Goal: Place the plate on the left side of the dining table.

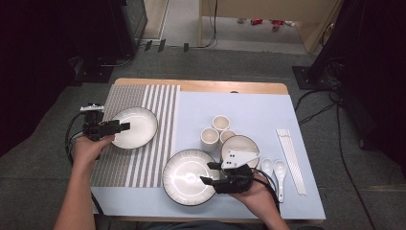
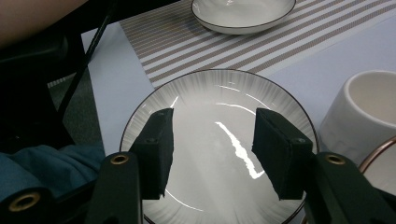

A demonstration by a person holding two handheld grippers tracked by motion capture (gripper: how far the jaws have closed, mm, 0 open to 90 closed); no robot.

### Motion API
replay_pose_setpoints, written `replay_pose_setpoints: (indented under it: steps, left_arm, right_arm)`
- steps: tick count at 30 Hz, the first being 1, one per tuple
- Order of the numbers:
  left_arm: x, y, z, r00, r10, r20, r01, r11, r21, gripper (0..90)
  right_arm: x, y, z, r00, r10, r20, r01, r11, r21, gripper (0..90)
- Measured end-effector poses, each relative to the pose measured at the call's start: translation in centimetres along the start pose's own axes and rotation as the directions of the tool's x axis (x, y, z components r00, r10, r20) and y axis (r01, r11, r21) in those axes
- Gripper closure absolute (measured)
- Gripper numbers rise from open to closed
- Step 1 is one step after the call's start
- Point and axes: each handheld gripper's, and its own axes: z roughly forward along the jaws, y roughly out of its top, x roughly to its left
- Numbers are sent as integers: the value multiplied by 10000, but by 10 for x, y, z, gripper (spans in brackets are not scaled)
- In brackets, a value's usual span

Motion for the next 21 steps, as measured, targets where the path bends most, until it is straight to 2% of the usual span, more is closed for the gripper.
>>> replay_pose_setpoints:
  steps: [8, 17, 21]
  left_arm:
    - [-12, 1, 6, 9991, 421, 84, -422, 9991, 62, 380]
    - [-14, -2, 4, 9994, 338, 115, -338, 9994, 30, 379]
    - [-18, -1, 5, 9989, 458, 102, -459, 9989, 63, 377]
  right_arm:
    - [-7, 4, -2, 10000, -4, -17, 4, 10000, -15, 470]
    - [-14, 7, -6, 10000, 80, -40, -80, 10000, 23, 470]
    - [-16, 11, -8, 10000, 13, -14, -13, 10000, 49, 470]
